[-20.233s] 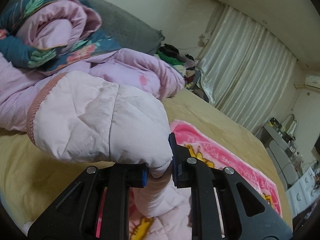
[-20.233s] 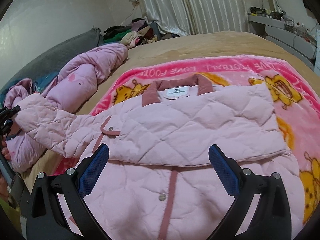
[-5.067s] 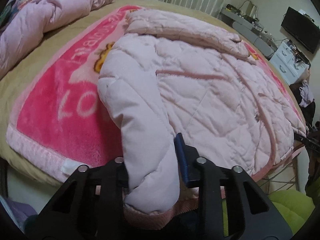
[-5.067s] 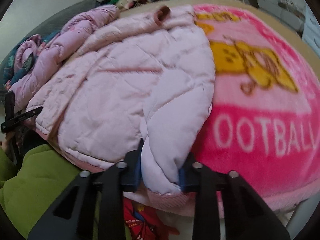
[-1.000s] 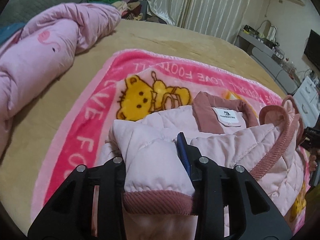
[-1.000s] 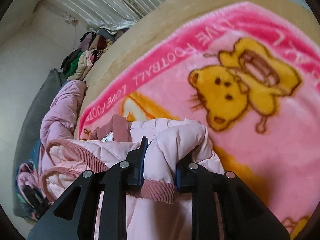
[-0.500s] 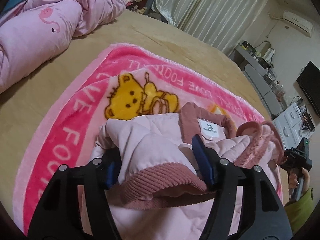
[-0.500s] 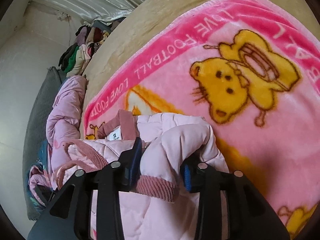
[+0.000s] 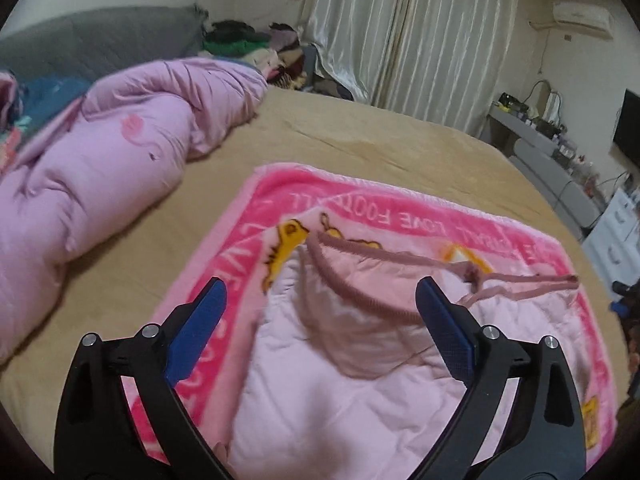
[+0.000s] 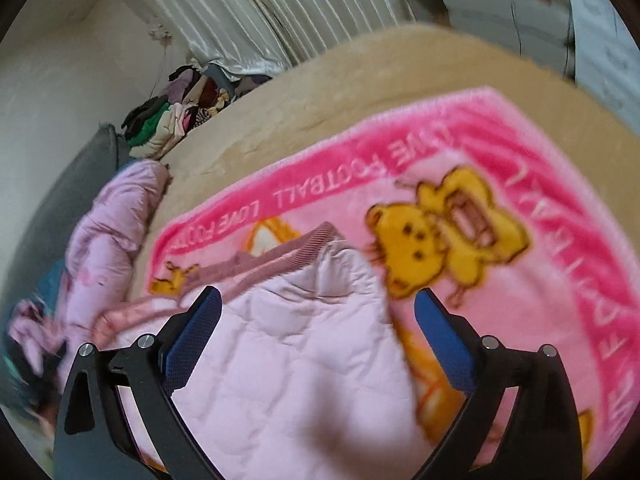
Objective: Fold large clothes
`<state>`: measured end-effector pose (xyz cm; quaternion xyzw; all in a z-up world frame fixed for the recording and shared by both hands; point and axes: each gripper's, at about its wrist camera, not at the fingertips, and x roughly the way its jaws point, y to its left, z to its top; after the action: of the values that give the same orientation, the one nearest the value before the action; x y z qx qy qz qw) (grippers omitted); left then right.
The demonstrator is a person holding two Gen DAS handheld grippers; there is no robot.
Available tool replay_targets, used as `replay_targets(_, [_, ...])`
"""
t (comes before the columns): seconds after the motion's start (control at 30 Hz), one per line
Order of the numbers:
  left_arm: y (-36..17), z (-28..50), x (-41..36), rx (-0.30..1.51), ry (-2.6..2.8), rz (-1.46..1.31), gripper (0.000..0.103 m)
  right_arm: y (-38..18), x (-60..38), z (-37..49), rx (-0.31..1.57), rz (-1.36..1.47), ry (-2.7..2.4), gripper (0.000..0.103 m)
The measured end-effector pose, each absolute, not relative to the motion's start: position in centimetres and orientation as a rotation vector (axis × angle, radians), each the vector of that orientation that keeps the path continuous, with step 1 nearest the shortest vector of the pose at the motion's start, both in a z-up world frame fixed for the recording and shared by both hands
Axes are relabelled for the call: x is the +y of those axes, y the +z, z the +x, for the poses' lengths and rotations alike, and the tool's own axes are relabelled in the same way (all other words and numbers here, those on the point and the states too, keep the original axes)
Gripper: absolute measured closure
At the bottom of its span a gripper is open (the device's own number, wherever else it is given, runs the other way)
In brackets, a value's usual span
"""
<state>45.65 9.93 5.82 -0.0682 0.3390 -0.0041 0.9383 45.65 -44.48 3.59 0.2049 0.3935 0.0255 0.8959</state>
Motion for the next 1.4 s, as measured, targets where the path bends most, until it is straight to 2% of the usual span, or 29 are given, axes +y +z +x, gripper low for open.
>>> replay_targets(0.03, [5.5, 45.5, 10.0, 0.696, -0.003, -0.131, 0.008, 3.3, -44.3, 45.2, 0.806, 0.388, 0.040, 0.007])
replay_targets(0.23, [1.8, 44.3, 10.8, 0.757, 0.036, -0.126, 0.009, 0.7, -43.2, 43.5, 0.795, 0.267, 0.018, 0.007])
replay_targets(0.7, [-8.1, 43.0, 12.6, 0.895, -0.030, -0.238, 0.009, -6.4, -41.6, 45.5, 0.924, 0.185, 0.040, 0.007])
replay_targets(0.73, [-8.3, 43.2, 12.6, 0.892, -0.044, -0.251, 0.009, -6.8, -41.8, 45.8, 0.920, 0.212, 0.063, 0.011])
replay_targets(0.77, [-8.4, 43.3, 12.5, 0.886, -0.059, -0.255, 0.009, -7.0, -42.0, 45.8, 0.917, 0.234, 0.081, 0.031])
replay_targets(0.8, [-8.4, 43.4, 12.2, 0.873, -0.064, -0.241, 0.012, -7.3, -42.2, 45.9, 0.914, 0.282, 0.132, 0.047])
replay_targets(0.83, [-8.2, 43.4, 11.8, 0.859, -0.076, -0.225, 0.034, -7.3, -42.2, 45.9, 0.907, 0.310, 0.143, 0.059])
replay_targets(0.87, [-7.9, 43.4, 11.2, 0.848, -0.084, -0.196, 0.057, -7.0, -42.0, 45.6, 0.878, 0.315, 0.146, 0.075])
replay_targets(0.9, [-7.6, 43.4, 10.5, 0.839, -0.082, -0.166, 0.067, -6.5, -41.9, 45.4, 0.860, 0.315, 0.155, 0.081])
replay_targets(0.93, [-7.2, 43.5, 10.0, 0.831, -0.085, -0.139, 0.083, -5.9, -41.7, 45.3, 0.843, 0.302, 0.135, 0.083])
replay_targets(0.97, [-6.4, 43.6, 9.3, 0.811, -0.074, -0.087, 0.088, -4.9, -41.6, 45.2, 0.819, 0.304, 0.112, 0.085])
replay_targets(1.17, [-2.6, 46.8, 8.7, 0.750, -0.017, -0.022, 0.090, -0.9, -42.2, 47.8, 0.727, 0.347, 0.054, 0.087])
replay_targets(1.3, [-4.6, 50.0, 8.9, 0.824, 0.018, -0.028, 0.089, -4.2, -42.3, 51.2, 0.829, 0.358, -0.022, 0.087])
replay_targets(1.4, [-7.3, 51.3, 10.1, 0.897, 0.025, -0.101, 0.083, -7.9, -43.2, 52.2, 0.898, 0.430, -0.035, 0.086])
